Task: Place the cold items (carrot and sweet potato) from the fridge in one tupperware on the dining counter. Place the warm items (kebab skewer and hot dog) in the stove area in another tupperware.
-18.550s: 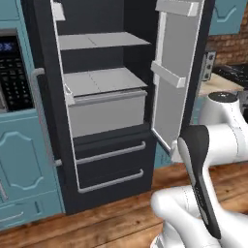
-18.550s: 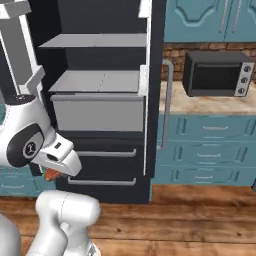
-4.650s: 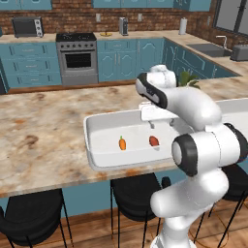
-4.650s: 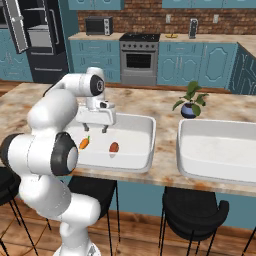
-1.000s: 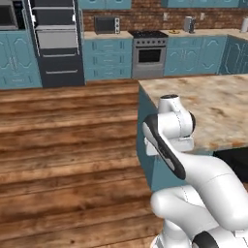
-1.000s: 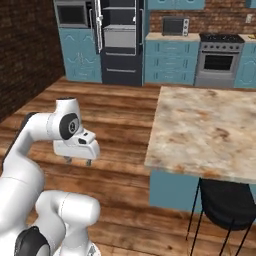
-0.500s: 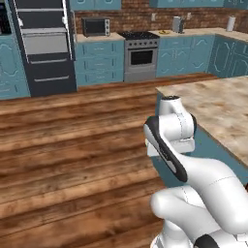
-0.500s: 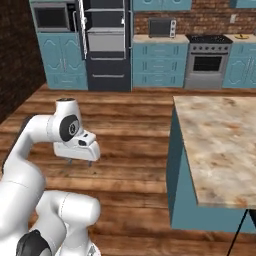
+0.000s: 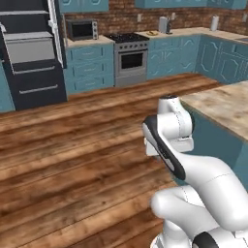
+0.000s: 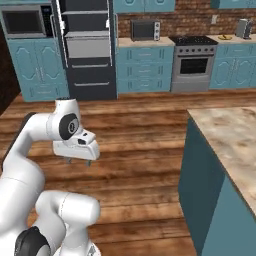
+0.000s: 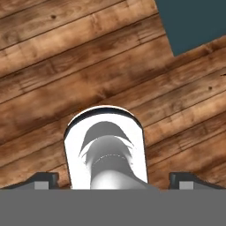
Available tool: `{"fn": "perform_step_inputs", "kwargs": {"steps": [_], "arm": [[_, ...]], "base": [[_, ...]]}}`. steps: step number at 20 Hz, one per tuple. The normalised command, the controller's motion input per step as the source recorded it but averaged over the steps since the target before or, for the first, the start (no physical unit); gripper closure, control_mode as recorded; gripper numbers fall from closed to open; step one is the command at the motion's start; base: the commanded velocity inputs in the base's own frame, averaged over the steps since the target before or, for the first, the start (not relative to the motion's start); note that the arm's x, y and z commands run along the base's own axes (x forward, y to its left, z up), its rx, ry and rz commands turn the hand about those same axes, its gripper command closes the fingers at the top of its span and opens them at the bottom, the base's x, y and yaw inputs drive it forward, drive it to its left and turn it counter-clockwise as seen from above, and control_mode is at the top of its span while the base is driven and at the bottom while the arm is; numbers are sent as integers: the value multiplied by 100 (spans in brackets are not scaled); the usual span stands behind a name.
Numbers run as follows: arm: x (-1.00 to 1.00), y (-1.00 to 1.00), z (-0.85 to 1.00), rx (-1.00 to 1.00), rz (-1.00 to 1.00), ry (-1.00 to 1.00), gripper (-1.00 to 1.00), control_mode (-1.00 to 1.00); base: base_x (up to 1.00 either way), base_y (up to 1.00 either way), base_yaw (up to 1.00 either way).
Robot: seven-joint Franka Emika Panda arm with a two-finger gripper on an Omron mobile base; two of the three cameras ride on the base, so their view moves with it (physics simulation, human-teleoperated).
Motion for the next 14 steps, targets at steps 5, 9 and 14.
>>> {"fn": "perform_step_inputs", "kwargs": {"steps": [5, 9, 14], "arm": [[0, 0, 0, 0, 0, 0, -100, 100], [0, 0, 0, 0, 0, 0, -100, 100], [0, 0, 0, 0, 0, 0, -100, 100]], "base": [[100, 98, -26], [100, 100, -26], [100, 93, -22]]}}
